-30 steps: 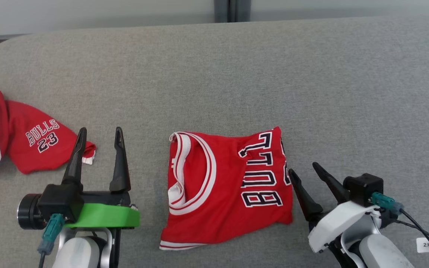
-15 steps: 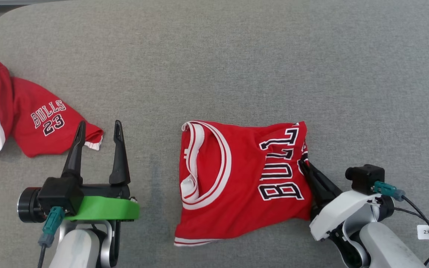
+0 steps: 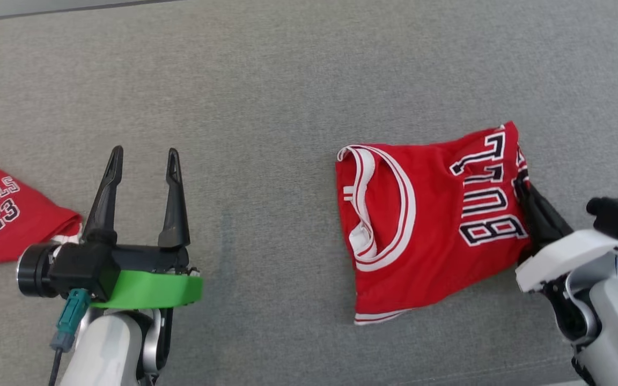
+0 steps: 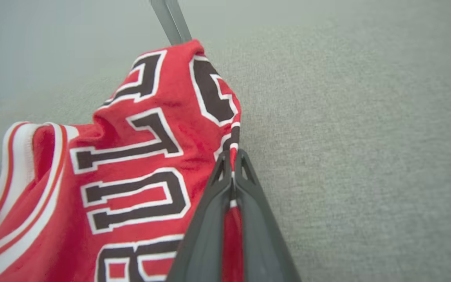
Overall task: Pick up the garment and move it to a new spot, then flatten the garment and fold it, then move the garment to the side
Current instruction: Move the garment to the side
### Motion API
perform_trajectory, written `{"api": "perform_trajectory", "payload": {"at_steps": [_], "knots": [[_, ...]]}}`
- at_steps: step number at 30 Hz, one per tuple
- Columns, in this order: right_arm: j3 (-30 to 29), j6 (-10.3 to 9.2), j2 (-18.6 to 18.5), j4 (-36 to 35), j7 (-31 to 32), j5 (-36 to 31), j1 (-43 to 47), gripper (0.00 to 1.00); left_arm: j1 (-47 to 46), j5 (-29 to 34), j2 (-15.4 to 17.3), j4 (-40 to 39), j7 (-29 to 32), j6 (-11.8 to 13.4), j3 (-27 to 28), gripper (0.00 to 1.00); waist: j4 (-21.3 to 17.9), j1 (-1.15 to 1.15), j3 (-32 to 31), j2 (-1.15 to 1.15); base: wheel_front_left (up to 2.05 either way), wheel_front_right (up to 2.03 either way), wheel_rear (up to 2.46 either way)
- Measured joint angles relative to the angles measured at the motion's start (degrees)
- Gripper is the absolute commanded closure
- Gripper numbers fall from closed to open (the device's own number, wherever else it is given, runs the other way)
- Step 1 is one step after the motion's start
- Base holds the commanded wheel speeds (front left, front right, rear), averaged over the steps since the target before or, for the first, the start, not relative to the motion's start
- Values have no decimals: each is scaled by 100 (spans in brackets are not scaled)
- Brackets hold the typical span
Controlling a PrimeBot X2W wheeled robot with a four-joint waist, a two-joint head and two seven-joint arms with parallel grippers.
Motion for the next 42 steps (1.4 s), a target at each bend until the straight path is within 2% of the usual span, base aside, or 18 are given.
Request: {"api": "perform_trajectory", "payload": {"at_steps": [7,11,16,19,22,23,24,25,28,31,37,42], "knots": [[-24,0,-398,336,-24,124,-1359,100,-493,214,116,-427,177,-110,-219,0,-394,0,462,0,0,0,0],[-309,0,-884,983,-93,172,-2135,100,-910,344,155,-615,292,-266,-393,0,-523,0,870,0,0,0,0],[-906,0,-1511,1828,-333,185,-2504,100,-1329,486,121,-695,347,-412,-656,0,-561,0,1437,0,0,0,0],[-1207,0,-1713,2145,-476,160,-2614,100,-1463,539,114,-723,363,-453,-751,0,-554,0,1732,0,0,0,0],[-1240,0,-1767,2226,-566,59,-2729,100,-1545,573,109,-740,382,-479,-803,0,-543,0,1979,0,0,0,0],[-1239,0,-1767,2229,-610,4,-2781,94,-1566,582,118,-745,386,-480,-802,0,-543,0,2054,0,0,0,0],[-1251,0,-1767,2230,-644,-53,-2820,71,-1583,583,123,-744,386,-480,-801,0,-543,0,2109,0,0,0,0],[-1294,0,-1767,2229,-665,-145,-2867,0,-1599,583,131,-739,387,-486,-802,0,-547,0,2166,0,0,0,0],[-1530,0,-1737,2197,-702,-477,-2909,0,-1611,583,149,-668,385,-485,-800,0,-589,1,2238,0,0,0,0],[-2064,0,-1593,1890,-720,-859,-2706,0,-1591,554,144,-523,334,-467,-802,0,-615,1,2173,0,0,0,0],[-2842,0,-877,760,-721,-1270,-1393,0,-1168,364,92,-163,199,-314,-688,0,-667,1,1752,0,0,0,0],[-2859,0,-216,-325,-722,-1494,-409,0,-687,190,111,25,133,-124,-472,0,-693,0,1221,0,0,0,0]]}}
